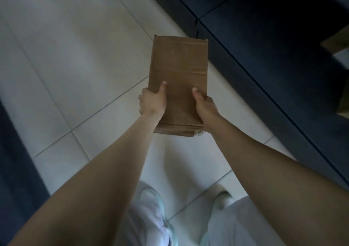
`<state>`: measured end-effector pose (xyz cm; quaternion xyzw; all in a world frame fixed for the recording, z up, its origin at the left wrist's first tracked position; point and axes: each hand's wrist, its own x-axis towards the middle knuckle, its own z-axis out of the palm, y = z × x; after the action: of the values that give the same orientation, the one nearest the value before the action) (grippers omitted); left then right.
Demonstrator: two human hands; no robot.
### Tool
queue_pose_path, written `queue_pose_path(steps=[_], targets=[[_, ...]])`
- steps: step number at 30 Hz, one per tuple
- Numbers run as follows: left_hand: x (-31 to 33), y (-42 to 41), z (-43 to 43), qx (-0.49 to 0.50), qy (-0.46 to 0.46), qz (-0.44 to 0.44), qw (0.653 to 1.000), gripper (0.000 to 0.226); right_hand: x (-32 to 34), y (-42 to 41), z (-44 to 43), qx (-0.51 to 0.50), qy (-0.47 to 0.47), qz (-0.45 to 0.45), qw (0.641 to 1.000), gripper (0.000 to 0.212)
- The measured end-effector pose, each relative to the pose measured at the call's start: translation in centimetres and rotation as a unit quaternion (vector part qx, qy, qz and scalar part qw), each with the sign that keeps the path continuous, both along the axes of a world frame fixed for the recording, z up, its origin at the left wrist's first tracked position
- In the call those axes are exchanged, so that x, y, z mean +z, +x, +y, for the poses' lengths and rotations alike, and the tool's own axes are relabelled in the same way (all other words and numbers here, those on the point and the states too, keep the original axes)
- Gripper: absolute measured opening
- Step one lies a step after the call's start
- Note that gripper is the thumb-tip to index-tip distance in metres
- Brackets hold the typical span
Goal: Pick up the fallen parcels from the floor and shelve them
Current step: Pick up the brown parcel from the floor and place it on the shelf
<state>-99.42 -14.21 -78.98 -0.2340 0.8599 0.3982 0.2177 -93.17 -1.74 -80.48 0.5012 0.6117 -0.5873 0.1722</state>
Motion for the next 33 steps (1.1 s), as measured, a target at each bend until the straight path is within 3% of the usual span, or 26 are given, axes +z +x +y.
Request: queue_pose_path(steps=[12, 20, 27, 33], targets=[[34.0, 0.2, -2.8, 0.092, 0.006, 0.101, 0.991, 0.074, 34.0, -2.7, -2.2, 0.064, 0.050, 0.127, 0.989, 0.080], [53.9, 2.8, -4.5, 0.163, 0.010, 0.192, 0.968, 0.078, 53.1, -2.3, -3.7, 0.120, 0.057, 0.219, 0.967, 0.082], [66.0, 6.3, -6.1, 0.208, 0.011, 0.270, 0.940, 0.082, 65.3, -0.9, -4.8, 0.181, 0.034, 0.318, 0.930, 0.082], [72.0, 8.1, -8.0, 0.243, -0.001, 0.261, 0.934, 0.093, 71.6, 0.6, -5.3, 0.242, 0.056, 0.371, 0.895, 0.065]])
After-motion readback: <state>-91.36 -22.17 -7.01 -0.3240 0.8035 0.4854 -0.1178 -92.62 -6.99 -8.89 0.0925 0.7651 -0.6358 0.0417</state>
